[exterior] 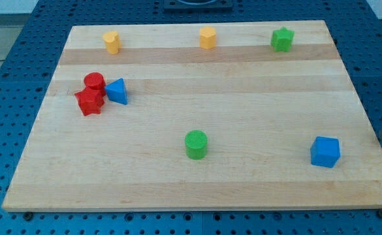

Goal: Move the blue cube towards the left side

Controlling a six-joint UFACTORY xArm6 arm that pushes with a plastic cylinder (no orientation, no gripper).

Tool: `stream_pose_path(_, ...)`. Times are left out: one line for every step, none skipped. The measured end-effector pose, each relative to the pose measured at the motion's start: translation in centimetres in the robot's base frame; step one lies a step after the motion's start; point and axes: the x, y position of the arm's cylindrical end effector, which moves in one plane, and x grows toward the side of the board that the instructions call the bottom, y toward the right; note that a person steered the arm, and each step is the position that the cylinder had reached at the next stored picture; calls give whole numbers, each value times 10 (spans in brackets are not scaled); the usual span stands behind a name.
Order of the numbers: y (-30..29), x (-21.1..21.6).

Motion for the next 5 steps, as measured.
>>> stream_pose_path(-35,39)
stream_pose_path(-66,14)
stream_pose_path(-102,-2)
stream_pose_path(-116,8)
stream_pose_path(-120,25)
